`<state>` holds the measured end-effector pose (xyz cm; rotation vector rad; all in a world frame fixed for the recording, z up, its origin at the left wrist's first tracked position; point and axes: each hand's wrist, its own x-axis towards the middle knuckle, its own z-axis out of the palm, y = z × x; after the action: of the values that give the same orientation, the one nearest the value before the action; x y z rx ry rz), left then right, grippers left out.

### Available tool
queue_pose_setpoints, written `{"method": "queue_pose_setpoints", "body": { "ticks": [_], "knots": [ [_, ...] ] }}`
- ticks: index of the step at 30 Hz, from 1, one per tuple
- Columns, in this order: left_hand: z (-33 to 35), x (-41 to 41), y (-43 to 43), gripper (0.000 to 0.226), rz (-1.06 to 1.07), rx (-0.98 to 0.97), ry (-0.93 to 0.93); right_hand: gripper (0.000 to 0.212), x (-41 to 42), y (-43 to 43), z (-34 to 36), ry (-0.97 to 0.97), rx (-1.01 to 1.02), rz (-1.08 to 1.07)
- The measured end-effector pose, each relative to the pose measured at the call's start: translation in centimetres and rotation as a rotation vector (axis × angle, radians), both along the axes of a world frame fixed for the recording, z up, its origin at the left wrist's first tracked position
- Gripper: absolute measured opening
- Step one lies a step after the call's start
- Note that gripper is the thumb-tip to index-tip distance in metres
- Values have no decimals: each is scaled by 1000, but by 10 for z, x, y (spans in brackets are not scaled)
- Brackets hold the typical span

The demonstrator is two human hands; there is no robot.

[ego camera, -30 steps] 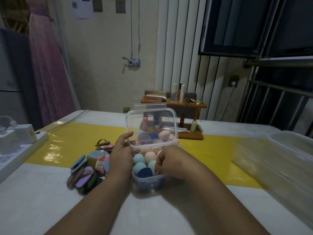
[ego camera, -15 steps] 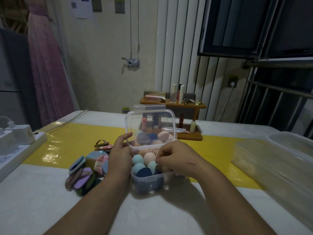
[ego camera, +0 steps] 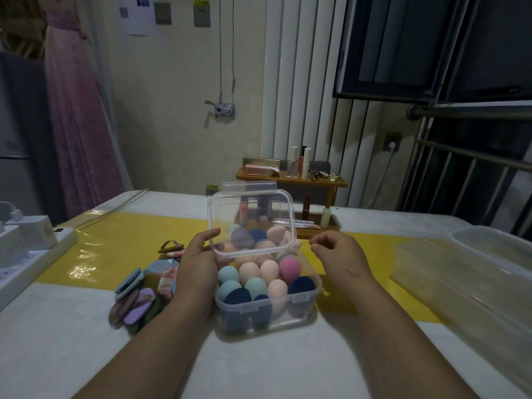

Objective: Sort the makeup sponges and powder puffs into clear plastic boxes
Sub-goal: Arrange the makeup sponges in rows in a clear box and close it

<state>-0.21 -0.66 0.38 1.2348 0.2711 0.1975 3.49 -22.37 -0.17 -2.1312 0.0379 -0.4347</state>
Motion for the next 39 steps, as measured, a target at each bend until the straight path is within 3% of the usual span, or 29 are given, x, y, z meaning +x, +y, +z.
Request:
{"method": "queue_pose_setpoints", "body": {
  "ticks": [5, 8, 12, 18, 23, 28, 30, 34, 39],
  "knots": [
    [1, 2, 4, 63, 41, 39, 26, 23, 7, -4, -15, 115, -73, 16],
    [0, 4, 6, 62, 48, 41, 38, 43, 9, 0, -20, 185, -96, 116],
    [-2, 5, 7, 61, 49, 45, 35, 48, 10, 4, -25, 222, -124, 245],
    [-4, 5, 6, 60, 44, 52, 20, 67, 11, 7, -25, 215, -346, 143],
    [-6, 7, 6, 62, 38, 47, 11, 53, 8, 7, -27, 218, -430, 149],
    [-6, 7, 6, 59, 22, 33, 8, 33, 7, 7, -24, 177, -232, 66],
    [-6, 6, 5, 58, 21, 35, 4, 34, 5, 4, -21, 153, -148, 32],
    [-5, 4, 3, 58, 7, 19, -2, 57, -1, -5, -8, 68, -41, -9],
    [-3, 0, 0, 59, -3, 1, -17, 29, -7, -6, 8, -22, -55, 33]
  ]
}}
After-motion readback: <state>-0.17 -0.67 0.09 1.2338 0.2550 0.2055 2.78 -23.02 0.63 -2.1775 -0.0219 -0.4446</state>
